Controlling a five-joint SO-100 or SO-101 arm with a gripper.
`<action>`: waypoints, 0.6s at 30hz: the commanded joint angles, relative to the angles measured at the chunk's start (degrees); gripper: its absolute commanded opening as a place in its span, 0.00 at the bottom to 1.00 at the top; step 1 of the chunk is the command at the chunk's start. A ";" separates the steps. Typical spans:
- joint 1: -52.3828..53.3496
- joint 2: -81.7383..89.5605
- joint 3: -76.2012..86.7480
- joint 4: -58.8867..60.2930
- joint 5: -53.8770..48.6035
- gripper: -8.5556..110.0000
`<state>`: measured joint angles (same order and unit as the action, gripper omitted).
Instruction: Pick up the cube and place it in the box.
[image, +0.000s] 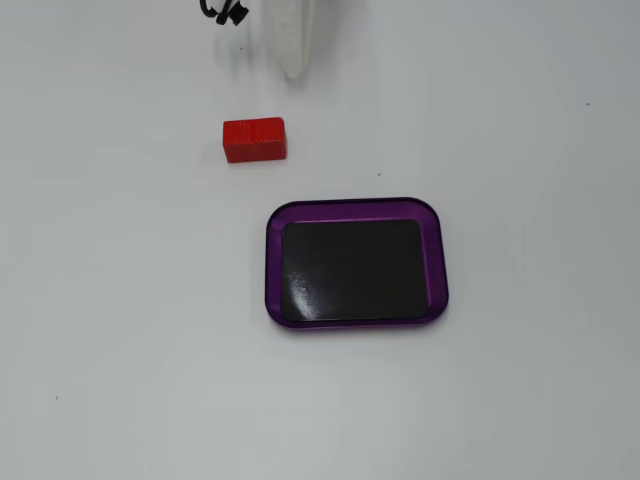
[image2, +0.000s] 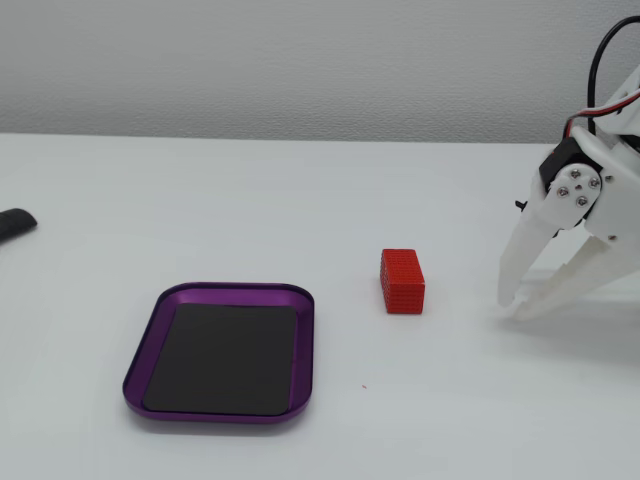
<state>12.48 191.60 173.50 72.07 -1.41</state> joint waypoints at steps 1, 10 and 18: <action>0.53 2.02 0.62 -3.60 0.62 0.07; 0.53 2.02 0.62 -3.60 0.62 0.07; 2.46 2.02 0.09 -3.69 0.44 0.07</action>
<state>13.36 191.60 173.85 69.17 -0.97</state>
